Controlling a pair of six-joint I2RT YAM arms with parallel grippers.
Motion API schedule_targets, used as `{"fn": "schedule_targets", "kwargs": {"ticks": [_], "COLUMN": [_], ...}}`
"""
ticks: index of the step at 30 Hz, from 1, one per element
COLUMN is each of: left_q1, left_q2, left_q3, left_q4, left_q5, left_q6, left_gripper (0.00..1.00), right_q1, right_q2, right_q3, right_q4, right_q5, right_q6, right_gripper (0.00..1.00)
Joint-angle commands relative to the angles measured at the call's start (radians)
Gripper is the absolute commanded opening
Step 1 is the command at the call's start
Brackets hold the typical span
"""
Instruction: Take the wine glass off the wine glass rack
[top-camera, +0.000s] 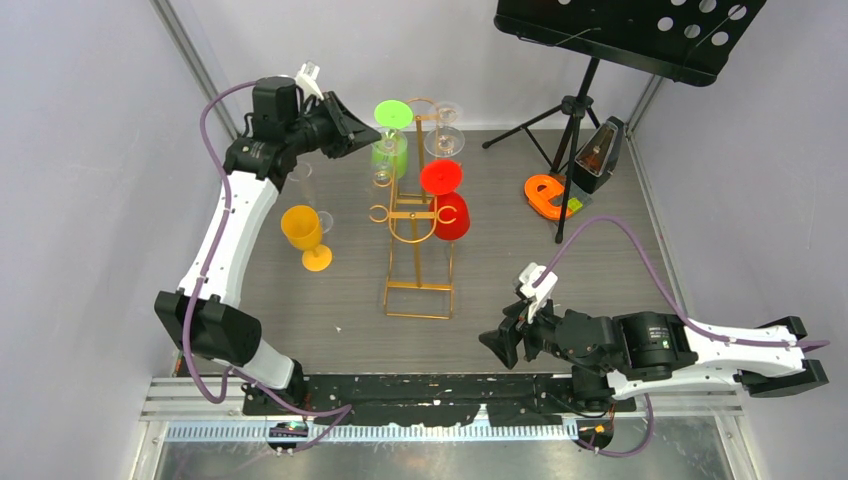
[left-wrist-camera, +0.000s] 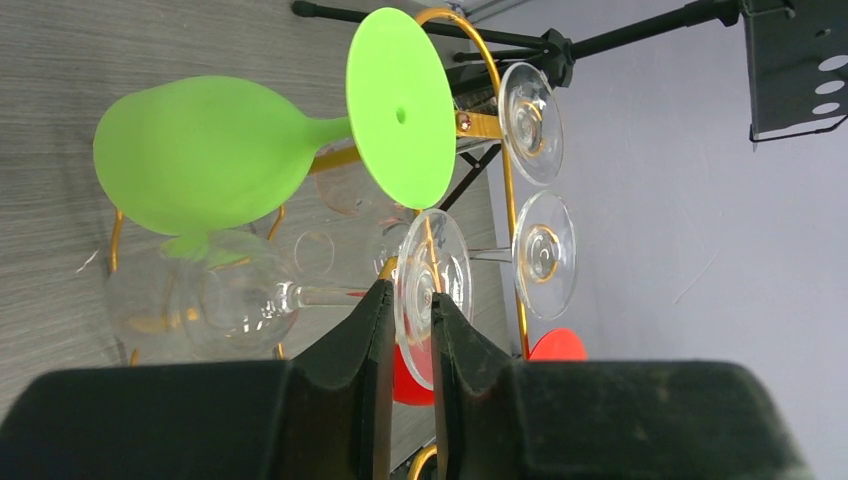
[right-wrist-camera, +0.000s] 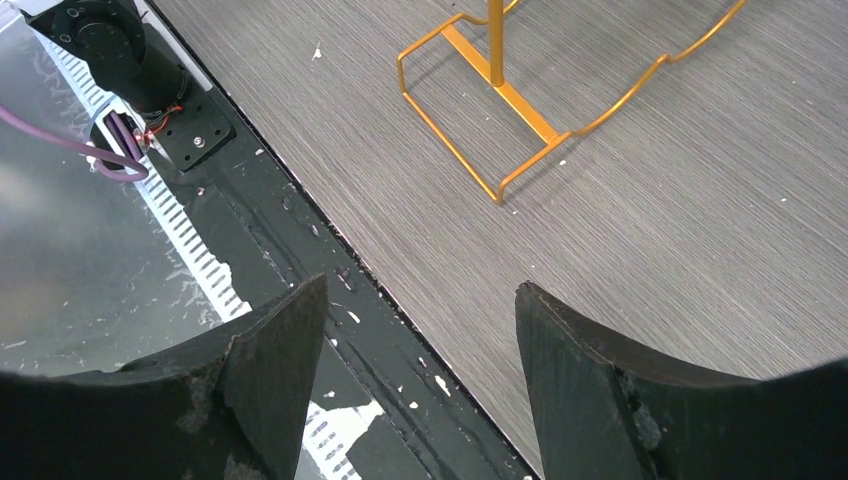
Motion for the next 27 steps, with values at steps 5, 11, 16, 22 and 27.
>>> {"fn": "schedule_targets", "kwargs": {"ticks": [5,11,16,22,27], "left_q1": [-0.006,-0.017,-0.029,-0.041,-0.047], "left_q2": [-0.027,-0.018,-0.006,0.011,0.023], "left_q3": [0.038,0.028,0.037,0.041,0.042], "left_q4": [0.071,0.104,0.117,0.116,0.106], "left_q5": [0.057,0.077,0.085,0.087,0.088], "left_q6": [-0.013,-0.030,-0.044,-0.045,-0.039], "left_gripper": [0.14,0.13,0.14,0.14,0.15], "right_q1": [0.003,0.004,0.003,0.004,0.003], "right_q2": [0.024,0.023,0.013,0.002,-0.001], "right_q3": [0.003,-0.001,-0.010,-0.019,-0.026], "right_q4": [0.047,0.050,0.049,0.046,0.045], "right_q5": [0.020,0.021,0.021,0.021,0.022], "right_q6": [0.001,0.006,0.015,0.023,0.028], "right_gripper": [0.75,0.75,0.75,0.75,0.75]}}
